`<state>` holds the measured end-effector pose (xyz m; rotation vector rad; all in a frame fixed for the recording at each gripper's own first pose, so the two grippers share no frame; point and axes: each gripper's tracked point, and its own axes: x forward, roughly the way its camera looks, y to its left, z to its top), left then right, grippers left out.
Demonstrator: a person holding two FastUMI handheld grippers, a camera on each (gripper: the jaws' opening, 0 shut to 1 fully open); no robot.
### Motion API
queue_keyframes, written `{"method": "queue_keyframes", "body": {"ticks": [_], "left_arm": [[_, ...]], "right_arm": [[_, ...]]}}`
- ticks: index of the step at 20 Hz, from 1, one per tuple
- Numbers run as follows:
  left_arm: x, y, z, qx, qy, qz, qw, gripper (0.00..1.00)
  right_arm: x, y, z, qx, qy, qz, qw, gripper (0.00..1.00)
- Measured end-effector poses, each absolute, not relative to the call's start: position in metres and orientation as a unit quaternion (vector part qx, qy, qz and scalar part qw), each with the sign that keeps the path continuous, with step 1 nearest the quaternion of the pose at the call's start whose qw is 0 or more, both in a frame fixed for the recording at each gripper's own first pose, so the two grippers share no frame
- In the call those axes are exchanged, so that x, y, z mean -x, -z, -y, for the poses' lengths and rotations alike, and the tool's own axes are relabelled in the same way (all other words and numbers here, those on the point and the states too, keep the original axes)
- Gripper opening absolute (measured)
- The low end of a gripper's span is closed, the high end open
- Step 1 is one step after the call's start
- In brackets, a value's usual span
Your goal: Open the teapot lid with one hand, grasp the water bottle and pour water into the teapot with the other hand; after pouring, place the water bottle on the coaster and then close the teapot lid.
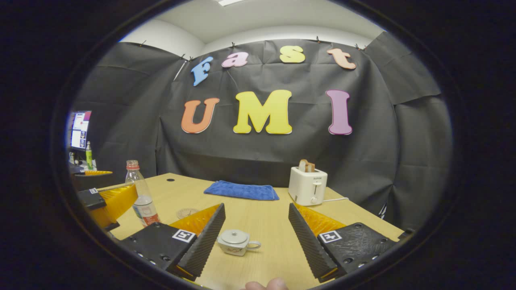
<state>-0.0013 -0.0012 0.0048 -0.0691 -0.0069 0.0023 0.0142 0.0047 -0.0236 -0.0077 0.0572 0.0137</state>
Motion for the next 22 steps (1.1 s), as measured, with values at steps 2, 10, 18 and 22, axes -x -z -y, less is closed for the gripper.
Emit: {"method": "queue_keyframes", "body": {"ticks": [2,10,18,22], "left_arm": [[0.002,-0.005,0.000,0.034,-0.004,0.003,0.999,0.97],[0.000,-0.001,-0.003,0.036,-0.011,-0.003,0.999,0.98],[-0.002,0.000,-0.008,0.046,-0.020,-0.008,0.999,0.97],[-0.006,0.005,-0.010,0.048,-0.018,-0.016,0.999,0.97]], "right_arm": [[-0.023,0.032,-0.009,0.007,-0.012,-0.035,0.999,0.95],[-0.064,0.081,-0.023,-0.005,-0.023,-0.075,0.997,0.95],[-0.092,0.117,-0.037,0.004,-0.036,-0.122,0.992,0.77],[-0.094,0.116,-0.043,0.018,-0.043,-0.122,0.991,0.51]]}}
